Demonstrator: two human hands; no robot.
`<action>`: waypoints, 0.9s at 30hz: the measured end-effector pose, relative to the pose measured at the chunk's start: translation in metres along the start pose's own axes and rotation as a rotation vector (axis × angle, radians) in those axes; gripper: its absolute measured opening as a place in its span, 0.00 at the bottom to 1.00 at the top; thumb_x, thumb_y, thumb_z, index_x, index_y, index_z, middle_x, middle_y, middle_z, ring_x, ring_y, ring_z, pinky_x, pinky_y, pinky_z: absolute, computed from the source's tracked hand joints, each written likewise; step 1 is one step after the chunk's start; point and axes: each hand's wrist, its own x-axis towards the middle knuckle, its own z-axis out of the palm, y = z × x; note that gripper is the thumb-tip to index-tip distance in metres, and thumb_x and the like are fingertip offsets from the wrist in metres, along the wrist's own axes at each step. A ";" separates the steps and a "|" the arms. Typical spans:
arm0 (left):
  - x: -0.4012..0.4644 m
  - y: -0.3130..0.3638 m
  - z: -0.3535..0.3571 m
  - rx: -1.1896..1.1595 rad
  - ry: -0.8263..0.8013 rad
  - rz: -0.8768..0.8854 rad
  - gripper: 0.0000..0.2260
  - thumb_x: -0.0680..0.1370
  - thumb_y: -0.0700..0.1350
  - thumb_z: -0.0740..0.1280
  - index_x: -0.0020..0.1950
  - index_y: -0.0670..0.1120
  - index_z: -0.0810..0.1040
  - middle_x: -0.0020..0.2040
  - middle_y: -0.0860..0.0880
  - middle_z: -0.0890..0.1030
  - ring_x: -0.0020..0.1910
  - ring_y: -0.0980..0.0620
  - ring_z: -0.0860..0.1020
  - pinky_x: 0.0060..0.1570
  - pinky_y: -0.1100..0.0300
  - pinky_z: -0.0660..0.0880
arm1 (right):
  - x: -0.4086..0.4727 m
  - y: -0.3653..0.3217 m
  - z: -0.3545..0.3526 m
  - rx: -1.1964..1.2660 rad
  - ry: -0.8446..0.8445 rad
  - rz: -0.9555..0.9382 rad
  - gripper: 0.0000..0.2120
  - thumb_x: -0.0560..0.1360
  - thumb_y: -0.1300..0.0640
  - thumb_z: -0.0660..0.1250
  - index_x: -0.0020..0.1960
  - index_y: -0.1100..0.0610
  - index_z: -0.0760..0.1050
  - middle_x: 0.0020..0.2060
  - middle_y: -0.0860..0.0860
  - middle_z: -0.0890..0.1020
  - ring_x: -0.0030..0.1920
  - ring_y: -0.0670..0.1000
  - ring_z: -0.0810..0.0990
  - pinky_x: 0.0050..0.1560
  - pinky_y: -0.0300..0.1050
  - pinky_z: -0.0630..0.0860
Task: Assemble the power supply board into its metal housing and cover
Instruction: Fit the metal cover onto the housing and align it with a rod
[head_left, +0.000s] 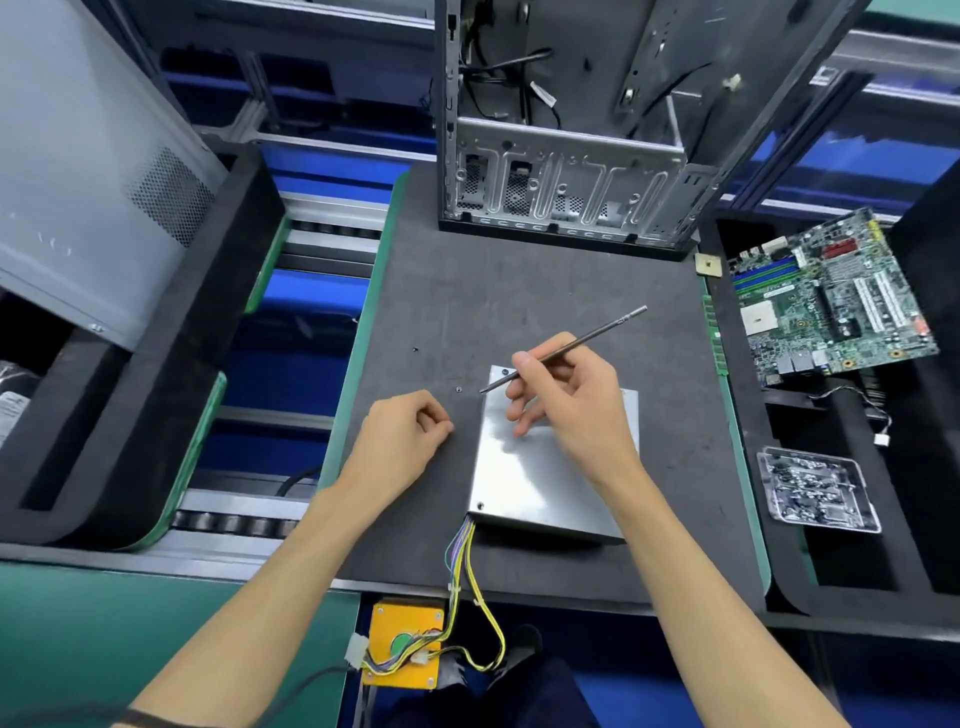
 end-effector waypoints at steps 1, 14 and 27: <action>0.005 0.000 0.002 0.047 -0.043 0.002 0.07 0.74 0.43 0.74 0.39 0.52 0.79 0.32 0.55 0.80 0.32 0.60 0.76 0.39 0.58 0.76 | 0.003 0.001 0.000 0.000 0.001 0.005 0.07 0.80 0.59 0.70 0.44 0.57 0.75 0.32 0.53 0.82 0.29 0.55 0.80 0.28 0.45 0.79; 0.071 -0.001 -0.012 0.054 0.257 -0.084 0.07 0.78 0.44 0.70 0.55 0.45 0.78 0.36 0.56 0.78 0.45 0.49 0.77 0.45 0.55 0.70 | 0.012 0.008 0.000 0.044 0.013 0.045 0.07 0.80 0.58 0.70 0.44 0.56 0.76 0.33 0.56 0.82 0.30 0.56 0.81 0.28 0.48 0.80; 0.046 0.027 -0.024 -0.841 -0.006 -0.052 0.05 0.79 0.37 0.70 0.48 0.43 0.86 0.42 0.43 0.86 0.42 0.46 0.85 0.46 0.57 0.82 | 0.008 -0.008 -0.006 0.130 0.076 -0.013 0.05 0.81 0.62 0.68 0.46 0.59 0.76 0.34 0.53 0.83 0.33 0.54 0.83 0.31 0.44 0.80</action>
